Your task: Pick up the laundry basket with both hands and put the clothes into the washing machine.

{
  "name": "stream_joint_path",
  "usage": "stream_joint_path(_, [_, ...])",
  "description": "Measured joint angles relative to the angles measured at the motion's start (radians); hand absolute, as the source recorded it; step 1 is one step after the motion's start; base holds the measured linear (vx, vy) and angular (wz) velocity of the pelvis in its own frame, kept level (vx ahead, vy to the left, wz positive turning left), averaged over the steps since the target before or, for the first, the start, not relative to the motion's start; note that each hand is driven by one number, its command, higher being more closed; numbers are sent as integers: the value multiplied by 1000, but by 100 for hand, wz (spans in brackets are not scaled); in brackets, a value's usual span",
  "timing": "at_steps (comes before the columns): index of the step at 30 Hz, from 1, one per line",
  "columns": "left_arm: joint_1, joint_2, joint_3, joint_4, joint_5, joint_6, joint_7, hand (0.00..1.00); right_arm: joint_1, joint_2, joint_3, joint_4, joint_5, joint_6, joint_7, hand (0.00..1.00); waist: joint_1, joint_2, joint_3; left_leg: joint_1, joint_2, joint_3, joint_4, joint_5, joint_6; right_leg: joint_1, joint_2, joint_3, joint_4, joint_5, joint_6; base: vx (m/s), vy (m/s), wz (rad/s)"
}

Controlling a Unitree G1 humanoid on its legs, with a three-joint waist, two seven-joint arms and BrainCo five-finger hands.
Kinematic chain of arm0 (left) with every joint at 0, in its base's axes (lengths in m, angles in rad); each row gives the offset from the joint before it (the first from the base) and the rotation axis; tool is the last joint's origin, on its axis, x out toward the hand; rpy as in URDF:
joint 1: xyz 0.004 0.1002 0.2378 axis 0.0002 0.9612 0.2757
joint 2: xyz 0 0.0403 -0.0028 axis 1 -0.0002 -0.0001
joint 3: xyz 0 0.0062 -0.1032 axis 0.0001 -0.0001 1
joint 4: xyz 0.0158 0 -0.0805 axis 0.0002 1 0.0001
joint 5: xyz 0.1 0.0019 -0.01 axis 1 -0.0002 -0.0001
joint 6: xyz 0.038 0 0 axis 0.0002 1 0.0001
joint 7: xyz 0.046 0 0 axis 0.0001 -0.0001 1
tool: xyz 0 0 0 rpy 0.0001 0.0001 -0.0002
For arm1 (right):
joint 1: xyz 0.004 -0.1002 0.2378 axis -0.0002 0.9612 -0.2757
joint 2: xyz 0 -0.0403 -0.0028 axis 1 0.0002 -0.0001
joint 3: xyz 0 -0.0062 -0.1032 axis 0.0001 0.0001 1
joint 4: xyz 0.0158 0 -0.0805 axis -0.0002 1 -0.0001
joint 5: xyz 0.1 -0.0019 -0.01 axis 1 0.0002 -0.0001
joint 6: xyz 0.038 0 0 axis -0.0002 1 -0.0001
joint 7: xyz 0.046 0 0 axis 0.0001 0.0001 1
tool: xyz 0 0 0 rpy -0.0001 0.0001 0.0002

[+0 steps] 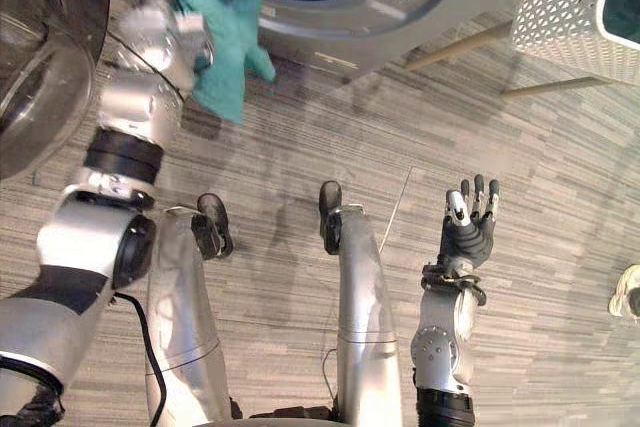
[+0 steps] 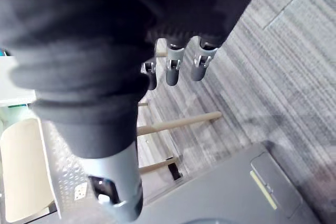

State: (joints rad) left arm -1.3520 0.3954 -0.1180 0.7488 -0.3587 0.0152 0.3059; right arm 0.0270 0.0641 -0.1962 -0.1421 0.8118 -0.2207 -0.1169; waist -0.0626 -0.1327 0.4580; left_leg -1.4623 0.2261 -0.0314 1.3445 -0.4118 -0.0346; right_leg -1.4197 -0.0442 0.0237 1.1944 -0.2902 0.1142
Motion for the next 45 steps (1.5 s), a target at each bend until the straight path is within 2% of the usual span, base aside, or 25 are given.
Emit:
stream_joint_path(4, [-106, 59, -11, -2, -9, -1, 2, 100, 27, 8, 2, 0, -3, 0, 15, 0, 4, 1, 5, -7, 1, 0, 0, 0, 0, -4, 0, -2, -7, 1, 2, -2, 19, -4])
stream_joint_path(9, [-186, 103, -95, -2, -119, 8, 10, 100, 95, 6, 0, -1, -17, -1, 32, 0, 24, 9, 11, -19, 3, 3, -8, -2, 4, -16, 4, -1, -19, 6, 3, -10, 9, -4])
stream_joint_path(13, [-219, 125, -161, -2, -221, 8, 50, 100, 113, 5, -5, -1, -19, 0, 34, 0, 28, 13, 15, -25, 4, 4, -8, -2, 5, -25, 5, 2, -19, 9, 2, -12, 6, -2])
stream_joint_path(17, [-302, 141, -248, -1, -324, 8, 98, 100, 144, 4, -66, -2, -19, 1, 34, 0, 41, 13, 15, -63, 4, 6, 5, 1, 10, -68, 5, 6, -3, 13, -1, -33, 9, -2])
stream_joint_path(21, [-331, 148, -275, -1, -389, 4, 143, 100, 158, 3, -83, -2, -19, 3, 34, 0, 38, 14, 16, -76, 4, 7, 17, 1, 10, -84, 5, 8, 11, 14, -2, -28, 7, -1])
stream_joint_path(24, [-360, 169, -295, -1, -398, -4, 183, 100, 162, 3, -84, -4, -19, 4, 35, 0, 24, 14, 16, -81, 4, 10, 17, 1, 10, -91, 1, 10, 13, 15, -3, -21, 6, 0])
stream_joint_path(27, [-397, 169, -307, -2, -398, -11, 198, 100, 189, 1, -106, -41, -18, 6, 38, 0, 23, 14, 16, -91, 1, 17, 18, 1, 10, -111, -9, 11, 27, 14, -5, -12, 5, 4])
stream_joint_path(30, [-402, 169, -307, -6, -398, -45, 219, 100, 193, -3, -132, -64, -17, 5, 55, 0, 18, 17, 20, -98, 1, 17, 25, 1, 10, -122, -11, 9, 40, 14, -6, 0, 0, 0])
stream_joint_path(37, [-402, 169, -307, -11, -398, -47, 229, 100, 214, -14, -152, -70, -15, 6, 57, 0, 15, 19, 21, -98, 0, 17, 28, 1, 10, -124, -15, 7, 50, 11, -11, -4, 3, 1])
stream_joint_path(41, [-405, 171, -313, -13, -397, -48, 259, 100, 215, -17, -152, -70, -6, 6, 68, 0, 7, 19, 21, -98, -2, 18, 35, 1, 10, -128, -22, 3, 64, 7, -18, -5, 5, 3])
stream_joint_path(45, [-422, 212, -393, -13, -321, -45, 303, 100, 215, -17, -150, -70, -1, 6, 80, 0, -6, 18, 21, -99, 1, 31, 43, 1, 10, -140, -21, 16, 75, 7, -17, -3, 1, -1])
